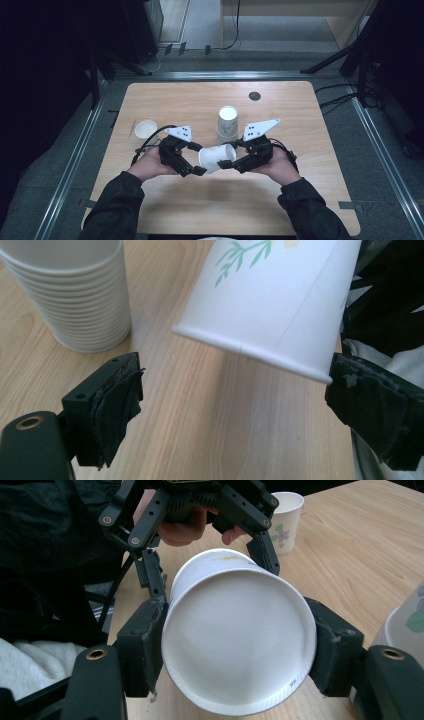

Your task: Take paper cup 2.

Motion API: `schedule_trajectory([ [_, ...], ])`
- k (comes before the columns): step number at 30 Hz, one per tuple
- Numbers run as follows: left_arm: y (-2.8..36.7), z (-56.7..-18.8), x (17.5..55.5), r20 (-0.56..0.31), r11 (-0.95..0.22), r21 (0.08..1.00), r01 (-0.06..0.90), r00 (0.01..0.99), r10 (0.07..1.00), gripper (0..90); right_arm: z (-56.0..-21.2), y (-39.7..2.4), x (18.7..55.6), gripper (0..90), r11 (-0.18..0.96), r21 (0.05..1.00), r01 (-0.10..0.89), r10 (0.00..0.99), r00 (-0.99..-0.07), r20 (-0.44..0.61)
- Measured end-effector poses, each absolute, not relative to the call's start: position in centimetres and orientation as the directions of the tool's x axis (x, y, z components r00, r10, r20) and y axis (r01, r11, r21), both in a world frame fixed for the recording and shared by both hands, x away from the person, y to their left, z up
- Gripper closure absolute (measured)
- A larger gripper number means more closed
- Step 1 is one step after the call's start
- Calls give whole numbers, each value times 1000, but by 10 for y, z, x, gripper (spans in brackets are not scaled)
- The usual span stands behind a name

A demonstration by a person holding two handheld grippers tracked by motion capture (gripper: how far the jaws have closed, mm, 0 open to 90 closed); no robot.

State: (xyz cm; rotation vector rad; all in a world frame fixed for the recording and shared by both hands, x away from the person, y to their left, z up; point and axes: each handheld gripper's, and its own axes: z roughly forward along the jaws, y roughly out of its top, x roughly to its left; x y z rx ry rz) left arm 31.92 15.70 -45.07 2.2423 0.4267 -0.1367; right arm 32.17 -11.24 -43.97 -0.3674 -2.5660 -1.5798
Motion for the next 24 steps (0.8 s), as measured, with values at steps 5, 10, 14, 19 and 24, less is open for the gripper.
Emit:
schedule_trajectory([
  [5, 151, -455, 318, -258, -595, 726, 344, 939, 228, 83, -440, -111, 321, 342, 426, 866, 263, 134, -965, 227],
  [10, 146, -457, 317, -257, -590, 738, 328, 945, 205, 80, -440, -109, 320, 342, 421, 869, 260, 118, -965, 232],
  [14, 145, -456, 314, -238, -581, 753, 309, 951, 197, 82, -440, -108, 320, 342, 411, 872, 266, 105, -964, 245],
  [19, 146, -455, 314, -233, -564, 771, 296, 955, 183, 131, -440, -107, 320, 342, 402, 872, 279, 92, -960, 265],
  [24, 147, -454, 313, -222, -561, 778, 281, 960, 172, 153, -441, -105, 321, 342, 401, 871, 284, 87, -958, 272],
])
